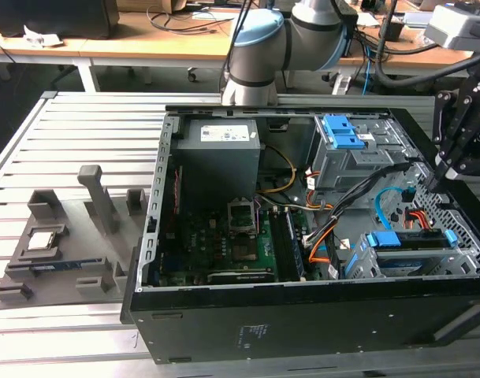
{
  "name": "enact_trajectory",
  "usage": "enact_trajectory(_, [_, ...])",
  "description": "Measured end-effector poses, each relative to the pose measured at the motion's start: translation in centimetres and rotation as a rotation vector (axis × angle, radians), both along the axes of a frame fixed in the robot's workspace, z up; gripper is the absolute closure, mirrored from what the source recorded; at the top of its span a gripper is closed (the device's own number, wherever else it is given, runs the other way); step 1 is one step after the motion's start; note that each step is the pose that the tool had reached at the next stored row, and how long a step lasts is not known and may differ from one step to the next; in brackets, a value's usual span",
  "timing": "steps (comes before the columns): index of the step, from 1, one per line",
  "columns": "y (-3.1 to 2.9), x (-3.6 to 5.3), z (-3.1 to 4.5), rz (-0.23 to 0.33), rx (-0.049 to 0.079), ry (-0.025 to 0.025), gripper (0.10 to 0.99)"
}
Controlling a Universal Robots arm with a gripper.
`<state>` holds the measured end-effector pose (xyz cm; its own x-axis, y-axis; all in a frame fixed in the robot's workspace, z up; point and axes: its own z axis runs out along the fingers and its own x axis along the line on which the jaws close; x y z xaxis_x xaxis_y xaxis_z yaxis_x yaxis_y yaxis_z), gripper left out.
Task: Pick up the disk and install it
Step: 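Insert the second disk wire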
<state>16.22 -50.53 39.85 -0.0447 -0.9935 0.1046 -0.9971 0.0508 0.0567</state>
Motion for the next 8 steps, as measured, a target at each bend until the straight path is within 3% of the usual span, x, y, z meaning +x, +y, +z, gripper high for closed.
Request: enact_trajectory(8, [0.13, -2.39, 0.00, 0.000, 0.000, -0.0001, 0.980])
